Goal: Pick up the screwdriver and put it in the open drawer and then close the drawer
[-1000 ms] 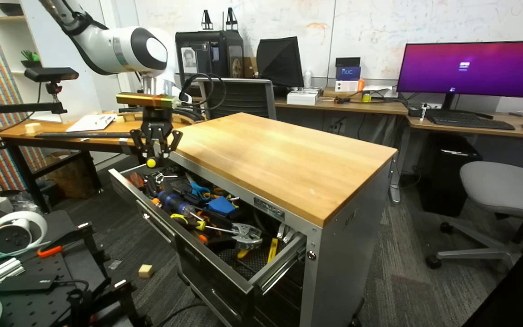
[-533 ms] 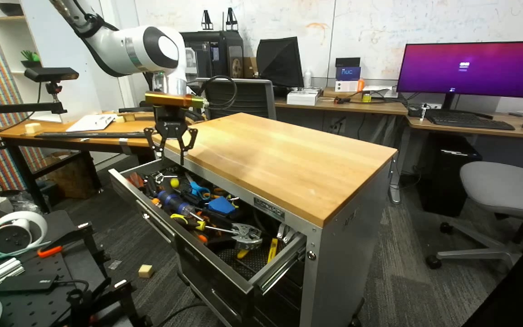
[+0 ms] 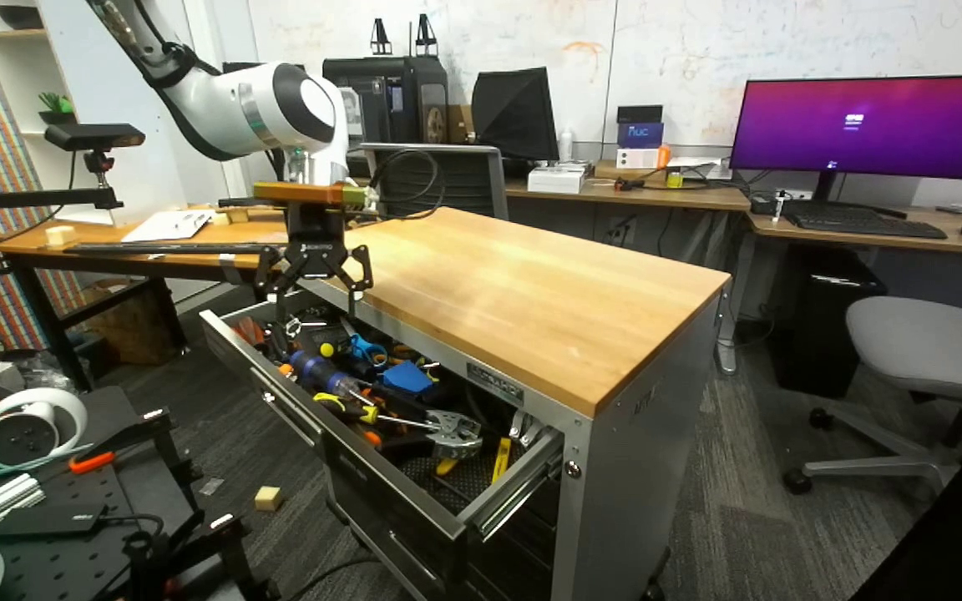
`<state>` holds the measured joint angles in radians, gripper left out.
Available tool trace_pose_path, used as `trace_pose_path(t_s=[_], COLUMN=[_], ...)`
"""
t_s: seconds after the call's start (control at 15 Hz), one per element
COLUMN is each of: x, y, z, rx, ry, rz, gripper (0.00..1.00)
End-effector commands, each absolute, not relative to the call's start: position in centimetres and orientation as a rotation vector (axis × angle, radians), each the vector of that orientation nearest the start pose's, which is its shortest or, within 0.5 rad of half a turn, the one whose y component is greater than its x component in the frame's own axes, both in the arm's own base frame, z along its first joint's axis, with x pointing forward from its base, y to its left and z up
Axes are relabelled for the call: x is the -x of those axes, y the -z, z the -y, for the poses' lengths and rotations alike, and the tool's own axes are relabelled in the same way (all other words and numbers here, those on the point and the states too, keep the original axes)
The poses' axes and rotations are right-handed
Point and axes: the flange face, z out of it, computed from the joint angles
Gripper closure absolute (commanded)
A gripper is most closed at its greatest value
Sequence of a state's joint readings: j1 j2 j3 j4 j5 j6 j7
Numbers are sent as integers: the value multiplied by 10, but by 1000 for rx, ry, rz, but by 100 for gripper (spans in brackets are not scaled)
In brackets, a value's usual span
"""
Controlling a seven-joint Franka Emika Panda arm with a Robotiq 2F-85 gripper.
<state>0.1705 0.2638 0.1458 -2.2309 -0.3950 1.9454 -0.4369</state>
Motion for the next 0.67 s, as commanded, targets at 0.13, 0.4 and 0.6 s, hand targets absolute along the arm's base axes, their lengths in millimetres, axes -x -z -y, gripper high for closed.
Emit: trace_pose_path(t_s=[0.13,0.4,0.6], x=[-420,-408,-413], y=[-175,-157,-147], z=[-97,-87,-82], rx=[3065,3186,3246], ry=[-1071,-1082,-1024], rz=[1094,734,471], gripper=[25,49,73])
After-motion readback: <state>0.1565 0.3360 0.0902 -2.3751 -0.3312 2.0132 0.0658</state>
